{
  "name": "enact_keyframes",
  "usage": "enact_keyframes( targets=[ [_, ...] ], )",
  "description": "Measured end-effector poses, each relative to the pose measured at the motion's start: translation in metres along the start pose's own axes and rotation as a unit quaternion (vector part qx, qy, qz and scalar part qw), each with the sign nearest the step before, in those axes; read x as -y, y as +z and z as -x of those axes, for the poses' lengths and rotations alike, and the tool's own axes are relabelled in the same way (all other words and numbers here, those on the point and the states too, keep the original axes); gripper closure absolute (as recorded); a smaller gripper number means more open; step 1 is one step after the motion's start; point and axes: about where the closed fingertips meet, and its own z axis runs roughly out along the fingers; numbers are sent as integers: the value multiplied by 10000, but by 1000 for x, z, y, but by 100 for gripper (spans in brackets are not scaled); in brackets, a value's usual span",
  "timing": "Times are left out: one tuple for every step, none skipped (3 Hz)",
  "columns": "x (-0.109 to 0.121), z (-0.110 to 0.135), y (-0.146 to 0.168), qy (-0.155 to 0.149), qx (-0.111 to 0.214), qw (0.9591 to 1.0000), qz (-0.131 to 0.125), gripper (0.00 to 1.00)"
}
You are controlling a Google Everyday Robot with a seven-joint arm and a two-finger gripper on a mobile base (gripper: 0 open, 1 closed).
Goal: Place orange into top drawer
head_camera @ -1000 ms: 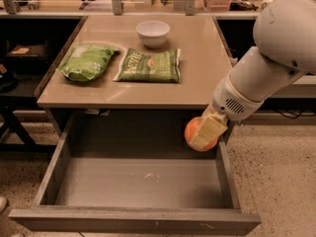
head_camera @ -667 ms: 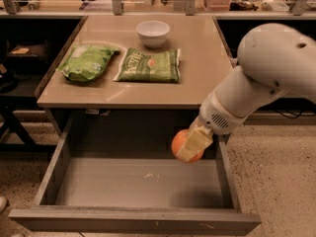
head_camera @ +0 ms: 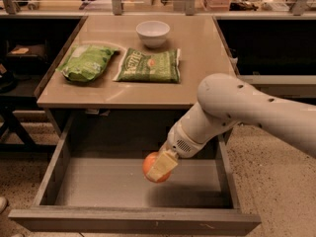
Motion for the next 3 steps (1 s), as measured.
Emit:
enact_keyframes(
  targets=[
    [1,0,4,15,18,10000,16,100],
    [4,-1,20,142,136,9998,-2,100],
    [18,-6,41,432,289,9983,-279,100]
  ],
)
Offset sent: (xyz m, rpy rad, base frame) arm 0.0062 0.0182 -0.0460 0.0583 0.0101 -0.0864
